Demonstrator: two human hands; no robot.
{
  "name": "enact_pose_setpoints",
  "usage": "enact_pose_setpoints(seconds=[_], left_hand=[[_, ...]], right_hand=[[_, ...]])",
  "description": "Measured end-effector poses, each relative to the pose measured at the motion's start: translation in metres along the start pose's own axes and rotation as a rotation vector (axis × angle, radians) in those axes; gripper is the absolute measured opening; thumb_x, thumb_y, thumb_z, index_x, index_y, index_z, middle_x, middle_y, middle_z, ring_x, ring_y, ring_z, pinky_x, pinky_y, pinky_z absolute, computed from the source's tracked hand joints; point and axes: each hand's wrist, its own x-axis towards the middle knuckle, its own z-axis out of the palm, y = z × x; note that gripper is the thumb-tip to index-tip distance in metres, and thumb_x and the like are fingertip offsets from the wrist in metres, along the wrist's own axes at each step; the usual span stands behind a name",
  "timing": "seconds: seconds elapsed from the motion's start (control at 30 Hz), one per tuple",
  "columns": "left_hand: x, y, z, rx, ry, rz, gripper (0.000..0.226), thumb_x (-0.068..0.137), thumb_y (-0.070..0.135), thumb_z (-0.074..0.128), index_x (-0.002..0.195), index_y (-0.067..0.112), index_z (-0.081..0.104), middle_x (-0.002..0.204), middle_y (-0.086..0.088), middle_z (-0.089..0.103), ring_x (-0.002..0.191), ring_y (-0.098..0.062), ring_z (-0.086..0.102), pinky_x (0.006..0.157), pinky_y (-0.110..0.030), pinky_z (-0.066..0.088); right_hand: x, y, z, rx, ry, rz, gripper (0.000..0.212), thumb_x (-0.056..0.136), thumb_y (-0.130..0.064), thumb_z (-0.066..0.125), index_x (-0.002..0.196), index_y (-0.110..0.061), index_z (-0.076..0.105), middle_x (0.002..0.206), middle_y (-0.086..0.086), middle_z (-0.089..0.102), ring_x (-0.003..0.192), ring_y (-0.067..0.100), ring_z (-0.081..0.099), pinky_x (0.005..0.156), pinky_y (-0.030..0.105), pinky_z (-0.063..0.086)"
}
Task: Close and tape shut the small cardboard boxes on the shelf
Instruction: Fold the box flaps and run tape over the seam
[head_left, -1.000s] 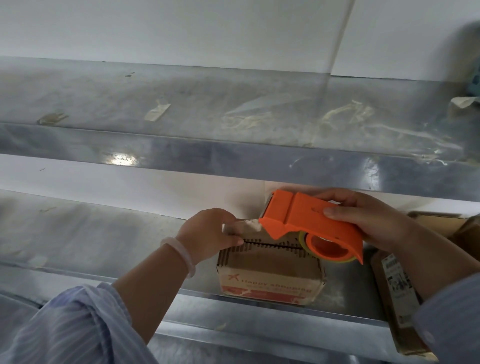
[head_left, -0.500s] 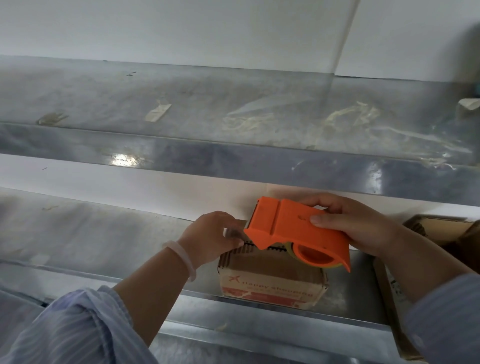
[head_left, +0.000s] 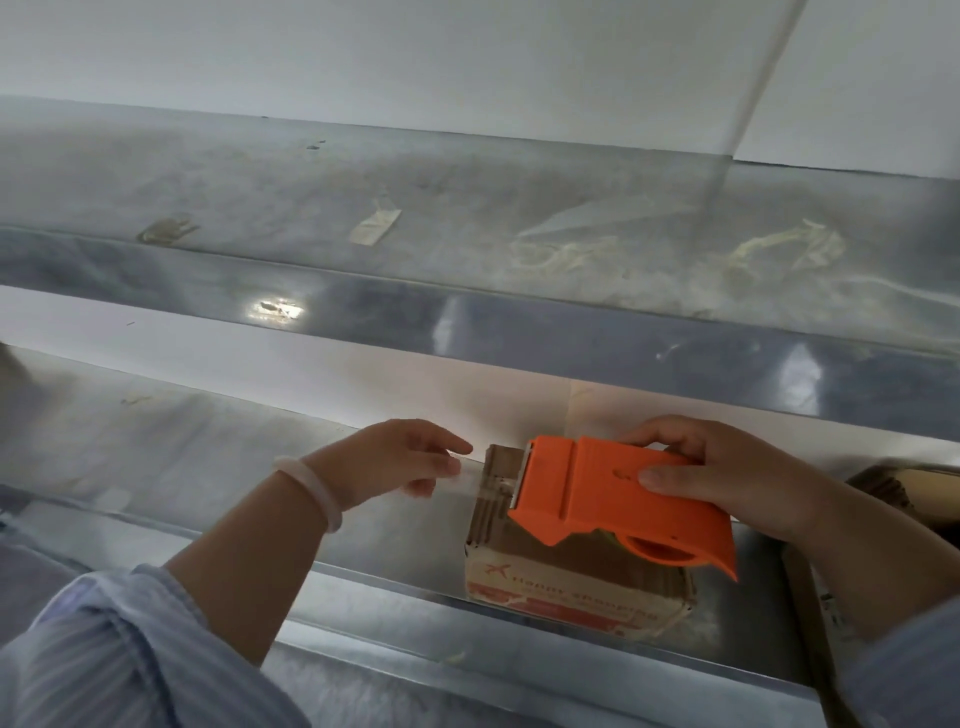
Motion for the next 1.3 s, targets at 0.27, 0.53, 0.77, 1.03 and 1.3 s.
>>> enact_pose_setpoints(seconds=[0.27,0.53,0.77,1.03,1.3], left_hand=[[0.014,-0.005,0.002,0.362,0.015,0.082,0.012,0.097,0.017,0.057,0.091,0.023,0.066,0.090,0.006,0.066,0.075,-0.009,0.065,0.056,-0.009,0.044],[0.023,-0.011,-0.007,0.423,0.103,0.212,0.014,0.097,0.023,0.058,0.086,0.031,0.062,0.078,0.014,0.064,0.077,0.000,0.059,0.071,-0.011,0.043],[0.032,-0.055,0.006,0.190,0.165,0.140,0.017,0.093,0.016,0.064,0.079,0.026,0.065,0.074,0.012,0.065,0.066,0.004,0.055,0.065,-0.007,0.042],[0.037,-0.079,0.061,-0.362,0.102,0.040,0.010,0.090,0.009,0.066,0.097,0.003,0.060,0.071,0.001,0.064,0.057,-0.002,0.056,0.057,-0.014,0.045],[0.030,-0.083,0.105,-1.012,-0.031,-0.366,0.033,0.083,0.030,0.068,0.098,0.004,0.054,0.081,-0.013,0.064,0.070,-0.021,0.062,0.052,-0.028,0.055]], right_hand=[[0.001,-0.002,0.001,0.005,0.008,0.002,0.056,0.053,-0.061,0.072,0.106,-0.042,0.068,0.103,-0.005,0.074,0.092,0.017,0.072,0.072,0.028,0.056],[0.002,-0.006,0.000,0.017,0.046,0.018,0.051,0.057,-0.052,0.076,0.106,-0.039,0.069,0.101,-0.002,0.074,0.089,0.018,0.073,0.067,0.025,0.057],[0.003,-0.010,0.002,-0.016,0.023,0.046,0.072,0.037,-0.083,0.076,0.100,-0.049,0.068,0.101,-0.003,0.074,0.090,0.019,0.073,0.072,0.031,0.057],[0.004,-0.014,0.005,-0.055,0.021,0.047,0.073,0.037,-0.084,0.075,0.101,-0.050,0.068,0.102,-0.004,0.074,0.091,0.018,0.072,0.071,0.030,0.056],[-0.001,-0.015,0.003,-0.105,0.022,0.049,0.069,0.035,-0.081,0.075,0.096,-0.051,0.069,0.098,-0.007,0.074,0.087,0.014,0.072,0.064,0.023,0.055]])
